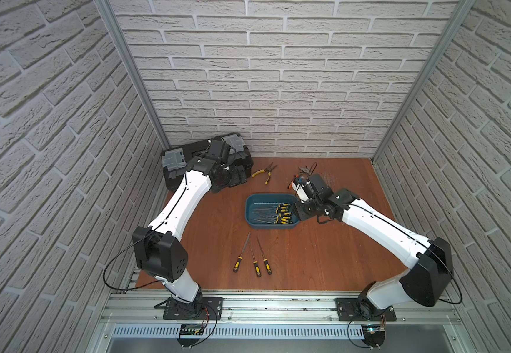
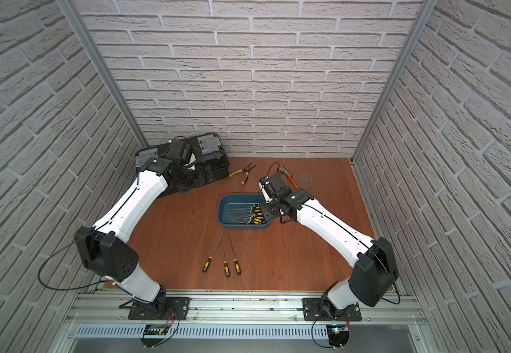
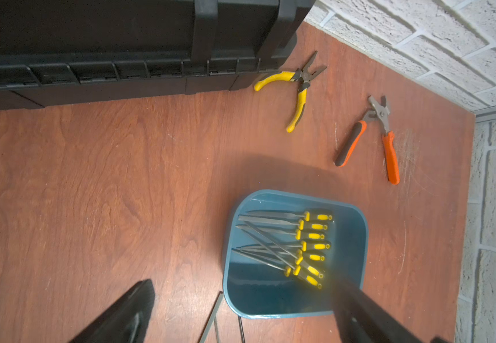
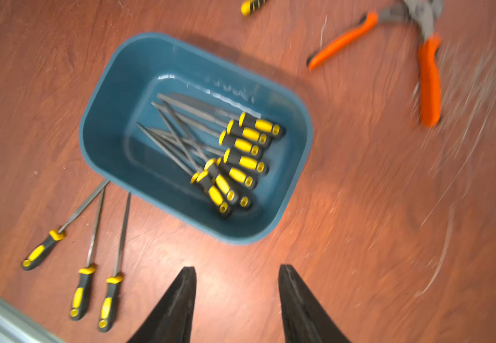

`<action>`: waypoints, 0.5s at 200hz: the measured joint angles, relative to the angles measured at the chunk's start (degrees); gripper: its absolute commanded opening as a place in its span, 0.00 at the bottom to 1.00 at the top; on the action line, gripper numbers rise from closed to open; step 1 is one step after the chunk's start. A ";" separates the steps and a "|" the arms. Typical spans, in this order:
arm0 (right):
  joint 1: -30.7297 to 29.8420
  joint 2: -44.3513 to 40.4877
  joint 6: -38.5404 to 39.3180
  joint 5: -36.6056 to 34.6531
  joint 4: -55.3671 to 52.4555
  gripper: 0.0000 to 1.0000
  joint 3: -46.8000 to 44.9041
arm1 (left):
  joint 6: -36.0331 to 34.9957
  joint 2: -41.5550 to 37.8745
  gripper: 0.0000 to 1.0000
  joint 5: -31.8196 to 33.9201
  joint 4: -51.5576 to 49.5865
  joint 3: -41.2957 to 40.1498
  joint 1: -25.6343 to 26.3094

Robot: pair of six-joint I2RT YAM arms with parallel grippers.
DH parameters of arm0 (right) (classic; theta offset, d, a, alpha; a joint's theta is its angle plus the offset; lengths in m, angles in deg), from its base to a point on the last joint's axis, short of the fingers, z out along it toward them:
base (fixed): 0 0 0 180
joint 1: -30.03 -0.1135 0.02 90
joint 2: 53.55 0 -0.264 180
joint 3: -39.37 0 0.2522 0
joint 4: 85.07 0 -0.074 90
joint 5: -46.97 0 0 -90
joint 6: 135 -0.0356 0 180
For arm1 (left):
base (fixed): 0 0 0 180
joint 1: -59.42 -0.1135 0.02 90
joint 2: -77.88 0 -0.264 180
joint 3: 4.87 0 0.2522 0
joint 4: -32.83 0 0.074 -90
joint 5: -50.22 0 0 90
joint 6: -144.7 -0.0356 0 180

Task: Put the file tool into the storage box
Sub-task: Place the file tool in the storage box, then pick up the file tool from the center of the board.

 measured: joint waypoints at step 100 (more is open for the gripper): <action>-19.89 -5.09 -32.68 -3.96 9.16 0.49 -21.70 | -0.74 -12.66 0.98 -3.23 1.68 -21.18 -6.12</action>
